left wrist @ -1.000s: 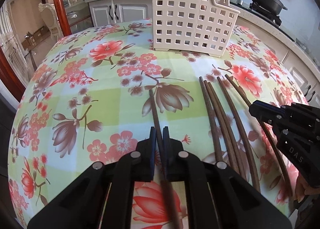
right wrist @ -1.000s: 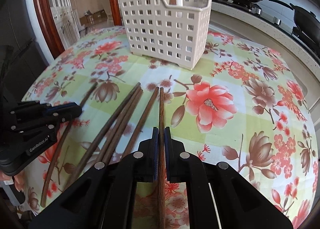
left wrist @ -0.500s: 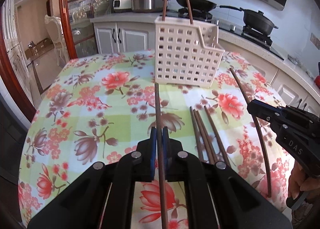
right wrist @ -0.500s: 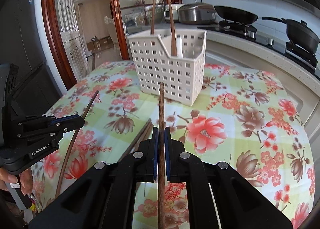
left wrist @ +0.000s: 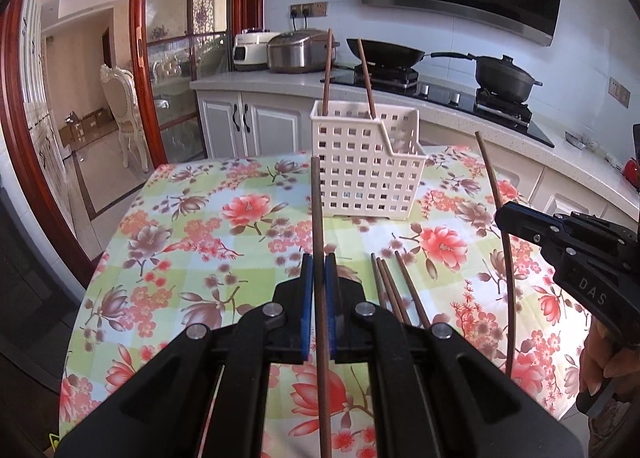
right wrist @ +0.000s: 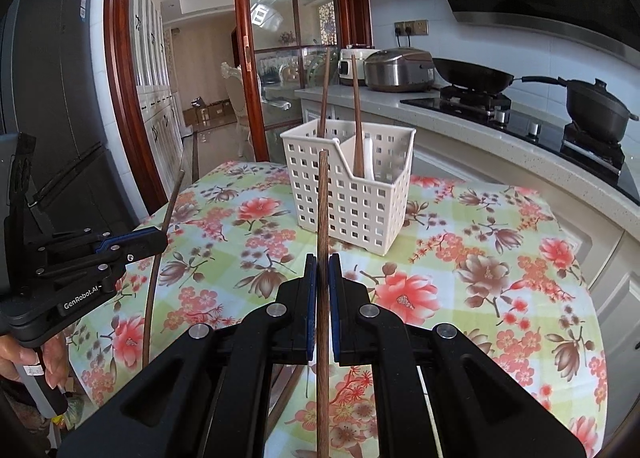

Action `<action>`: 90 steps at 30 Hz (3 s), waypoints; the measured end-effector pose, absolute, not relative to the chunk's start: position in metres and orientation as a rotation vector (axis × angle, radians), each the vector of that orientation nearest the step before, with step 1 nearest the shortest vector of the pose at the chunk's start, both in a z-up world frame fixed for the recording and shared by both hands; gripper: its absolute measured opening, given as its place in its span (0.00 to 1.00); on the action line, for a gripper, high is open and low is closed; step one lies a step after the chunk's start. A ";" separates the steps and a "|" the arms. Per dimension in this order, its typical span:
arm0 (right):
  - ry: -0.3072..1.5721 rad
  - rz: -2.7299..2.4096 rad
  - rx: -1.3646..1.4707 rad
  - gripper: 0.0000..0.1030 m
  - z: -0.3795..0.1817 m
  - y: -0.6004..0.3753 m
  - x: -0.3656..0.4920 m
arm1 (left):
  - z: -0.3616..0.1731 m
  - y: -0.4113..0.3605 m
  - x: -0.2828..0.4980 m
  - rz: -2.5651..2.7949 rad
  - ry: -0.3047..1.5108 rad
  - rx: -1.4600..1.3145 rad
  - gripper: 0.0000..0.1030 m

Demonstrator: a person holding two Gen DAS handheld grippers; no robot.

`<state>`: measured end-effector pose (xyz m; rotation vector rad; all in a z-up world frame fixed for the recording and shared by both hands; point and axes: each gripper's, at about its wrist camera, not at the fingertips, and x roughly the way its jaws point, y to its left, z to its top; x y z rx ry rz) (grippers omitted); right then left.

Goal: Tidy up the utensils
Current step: 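Lift both held chopsticks upright above the white caddy, then lower the chopsticks into the caddy while opening both tools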

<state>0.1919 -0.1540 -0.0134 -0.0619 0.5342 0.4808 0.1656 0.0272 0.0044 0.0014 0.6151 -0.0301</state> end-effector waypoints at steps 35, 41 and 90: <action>0.380 0.477 -0.121 0.06 0.036 -0.160 0.144 | 0.057 0.015 0.128 -0.031 0.459 0.054 0.06; 0.363 0.465 -0.130 0.06 0.046 -0.159 0.152 | 0.064 0.011 0.134 -0.043 0.450 0.066 0.06; 0.449 0.408 -0.149 0.06 0.079 -0.123 0.379 | 0.142 0.015 0.393 -0.104 0.480 -0.023 0.06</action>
